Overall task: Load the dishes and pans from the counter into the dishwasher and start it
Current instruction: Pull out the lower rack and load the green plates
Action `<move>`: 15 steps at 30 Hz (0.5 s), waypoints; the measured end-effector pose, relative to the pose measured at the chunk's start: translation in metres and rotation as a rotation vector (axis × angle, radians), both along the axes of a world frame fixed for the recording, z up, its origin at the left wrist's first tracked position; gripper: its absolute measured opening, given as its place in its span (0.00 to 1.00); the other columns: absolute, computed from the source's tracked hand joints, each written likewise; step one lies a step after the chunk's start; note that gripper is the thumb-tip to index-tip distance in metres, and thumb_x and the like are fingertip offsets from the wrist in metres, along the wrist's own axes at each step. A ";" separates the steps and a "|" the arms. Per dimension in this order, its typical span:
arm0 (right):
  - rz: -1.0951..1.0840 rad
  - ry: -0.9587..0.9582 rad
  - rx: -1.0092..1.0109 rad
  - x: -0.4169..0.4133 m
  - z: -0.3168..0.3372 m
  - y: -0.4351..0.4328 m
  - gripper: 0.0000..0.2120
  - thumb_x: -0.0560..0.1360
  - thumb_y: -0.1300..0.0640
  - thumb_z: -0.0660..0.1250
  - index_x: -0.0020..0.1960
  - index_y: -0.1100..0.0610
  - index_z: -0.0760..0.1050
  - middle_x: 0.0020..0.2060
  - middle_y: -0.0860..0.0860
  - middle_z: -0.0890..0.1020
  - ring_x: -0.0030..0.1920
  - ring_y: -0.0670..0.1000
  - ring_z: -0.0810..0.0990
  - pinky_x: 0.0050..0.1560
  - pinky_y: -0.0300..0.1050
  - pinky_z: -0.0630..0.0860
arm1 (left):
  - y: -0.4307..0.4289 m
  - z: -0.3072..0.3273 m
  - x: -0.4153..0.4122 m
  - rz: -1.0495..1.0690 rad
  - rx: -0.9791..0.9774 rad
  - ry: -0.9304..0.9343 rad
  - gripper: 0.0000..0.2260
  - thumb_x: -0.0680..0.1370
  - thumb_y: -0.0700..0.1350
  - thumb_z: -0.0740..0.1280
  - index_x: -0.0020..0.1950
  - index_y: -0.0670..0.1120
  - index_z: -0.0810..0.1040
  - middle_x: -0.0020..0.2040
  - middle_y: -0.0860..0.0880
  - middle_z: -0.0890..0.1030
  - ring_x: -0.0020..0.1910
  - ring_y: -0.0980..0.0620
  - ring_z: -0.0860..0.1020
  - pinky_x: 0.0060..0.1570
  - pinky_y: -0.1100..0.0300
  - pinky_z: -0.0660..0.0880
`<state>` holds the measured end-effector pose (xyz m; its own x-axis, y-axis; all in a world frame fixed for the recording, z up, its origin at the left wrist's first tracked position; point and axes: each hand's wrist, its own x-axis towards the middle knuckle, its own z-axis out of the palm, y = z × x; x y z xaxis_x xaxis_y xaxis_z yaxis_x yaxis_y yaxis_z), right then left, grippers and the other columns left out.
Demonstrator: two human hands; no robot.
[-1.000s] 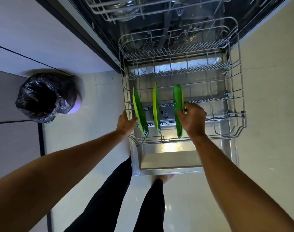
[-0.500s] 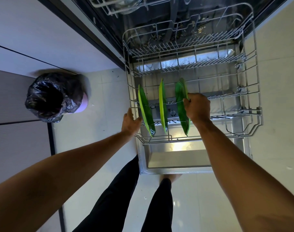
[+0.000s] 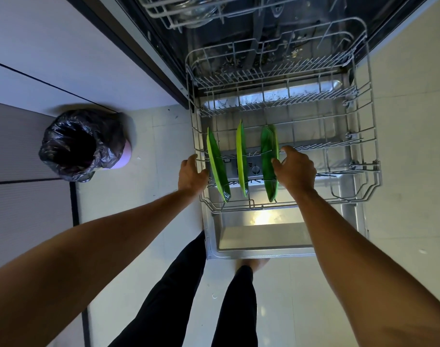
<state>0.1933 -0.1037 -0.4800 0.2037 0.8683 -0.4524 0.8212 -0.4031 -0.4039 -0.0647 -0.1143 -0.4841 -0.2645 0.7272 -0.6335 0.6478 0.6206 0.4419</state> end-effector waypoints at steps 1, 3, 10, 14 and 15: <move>-0.006 -0.010 0.017 0.000 0.006 0.000 0.18 0.78 0.47 0.68 0.65 0.53 0.76 0.49 0.56 0.85 0.53 0.63 0.82 0.51 0.54 0.78 | -0.001 0.004 0.000 -0.031 0.033 0.007 0.24 0.79 0.43 0.65 0.75 0.45 0.65 0.71 0.42 0.69 0.69 0.44 0.70 0.65 0.52 0.70; 0.004 -0.014 0.039 -0.001 0.020 -0.001 0.16 0.78 0.48 0.67 0.63 0.53 0.77 0.50 0.56 0.85 0.53 0.63 0.82 0.51 0.53 0.77 | -0.003 0.015 -0.002 -0.083 0.091 0.009 0.22 0.79 0.42 0.65 0.73 0.46 0.69 0.69 0.43 0.71 0.68 0.45 0.71 0.63 0.56 0.69; 0.128 -0.045 0.051 -0.009 0.089 -0.014 0.12 0.79 0.49 0.66 0.58 0.53 0.81 0.51 0.55 0.85 0.51 0.60 0.83 0.49 0.48 0.75 | -0.019 0.076 -0.020 -0.170 0.240 0.025 0.15 0.77 0.39 0.67 0.64 0.46 0.78 0.64 0.45 0.76 0.62 0.46 0.75 0.58 0.61 0.69; 0.212 -0.066 0.029 -0.017 0.148 -0.016 0.11 0.79 0.48 0.65 0.55 0.51 0.81 0.49 0.54 0.85 0.51 0.60 0.82 0.50 0.48 0.77 | -0.033 0.129 -0.041 -0.187 0.346 0.047 0.14 0.76 0.38 0.68 0.61 0.45 0.80 0.61 0.44 0.77 0.60 0.46 0.75 0.58 0.58 0.69; 0.240 -0.087 0.022 -0.021 0.161 -0.016 0.10 0.79 0.48 0.64 0.54 0.51 0.81 0.49 0.54 0.85 0.51 0.60 0.82 0.49 0.48 0.77 | -0.035 0.141 -0.047 -0.195 0.374 0.054 0.14 0.75 0.37 0.68 0.60 0.45 0.80 0.60 0.44 0.78 0.60 0.45 0.75 0.58 0.57 0.69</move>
<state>0.1727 -0.1196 -0.3189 0.0279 0.9058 -0.4229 0.9245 -0.1843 -0.3337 -0.1120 -0.1497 -0.3426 -0.1245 0.9439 -0.3060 0.7655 0.2875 0.5756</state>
